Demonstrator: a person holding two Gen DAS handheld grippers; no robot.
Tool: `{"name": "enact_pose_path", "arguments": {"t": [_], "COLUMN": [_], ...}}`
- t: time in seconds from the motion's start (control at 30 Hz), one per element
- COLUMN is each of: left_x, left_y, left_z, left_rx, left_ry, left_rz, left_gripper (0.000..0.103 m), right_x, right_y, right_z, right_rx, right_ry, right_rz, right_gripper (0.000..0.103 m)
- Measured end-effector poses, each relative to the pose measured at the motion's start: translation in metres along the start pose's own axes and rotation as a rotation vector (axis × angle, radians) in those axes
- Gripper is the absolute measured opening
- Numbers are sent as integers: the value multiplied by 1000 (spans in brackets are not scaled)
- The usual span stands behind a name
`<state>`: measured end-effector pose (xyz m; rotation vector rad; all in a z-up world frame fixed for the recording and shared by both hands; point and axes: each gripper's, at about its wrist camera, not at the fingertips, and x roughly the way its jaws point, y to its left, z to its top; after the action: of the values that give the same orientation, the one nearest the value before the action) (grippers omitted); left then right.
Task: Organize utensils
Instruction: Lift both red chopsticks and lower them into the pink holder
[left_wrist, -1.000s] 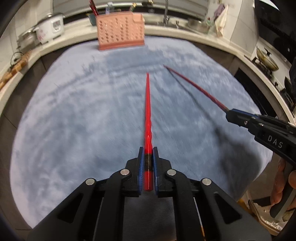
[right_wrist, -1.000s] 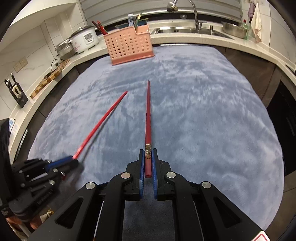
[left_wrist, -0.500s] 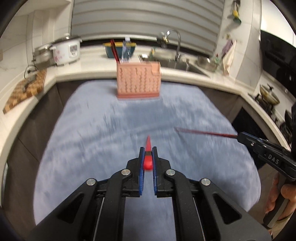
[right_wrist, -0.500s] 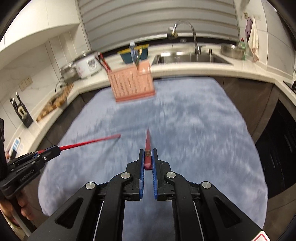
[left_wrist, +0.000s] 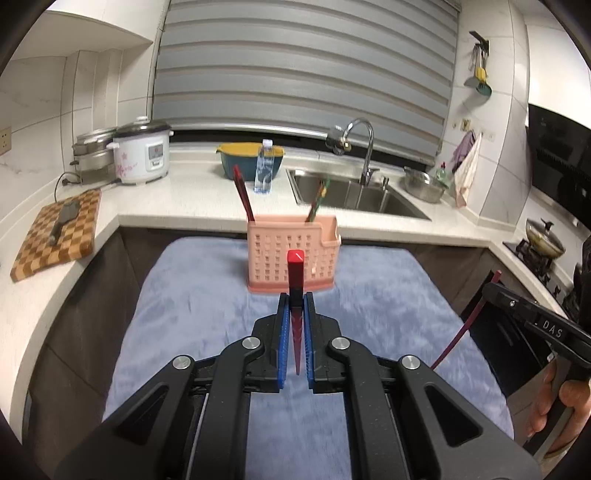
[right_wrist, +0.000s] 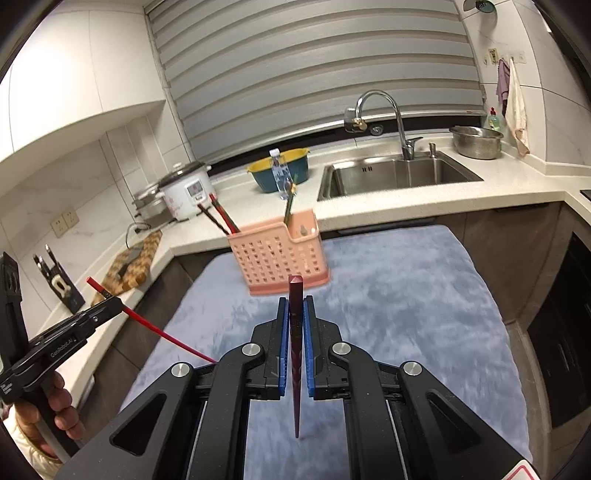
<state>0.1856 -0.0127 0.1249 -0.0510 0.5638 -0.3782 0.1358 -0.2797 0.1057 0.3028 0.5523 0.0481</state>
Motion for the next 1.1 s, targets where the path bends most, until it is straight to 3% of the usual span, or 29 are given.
{"name": "enact_pose_path", "arguments": {"t": [0.37,0.6,0.83,1.1], "left_x": [31,75,129,168], "left_y": [13,17,26,32], "left_z": [109,165,174,157], "left_rx": [-3,8,16,17], "left_ry": [-148,-189,-126,-50], "left_rz": [-7,21,66,73], "left_gripper": [7,7,7,7], "right_x": [40,88,146,213], "right_y": [23,44,56,53], "right_z": [110,182,217,205], "right_rx": [3,-24,-62,-80], "right_ry": [-164,-238,-228,-103], "right_rz": [63,61,51,49], "right_gripper": [7,7,7,7]}}
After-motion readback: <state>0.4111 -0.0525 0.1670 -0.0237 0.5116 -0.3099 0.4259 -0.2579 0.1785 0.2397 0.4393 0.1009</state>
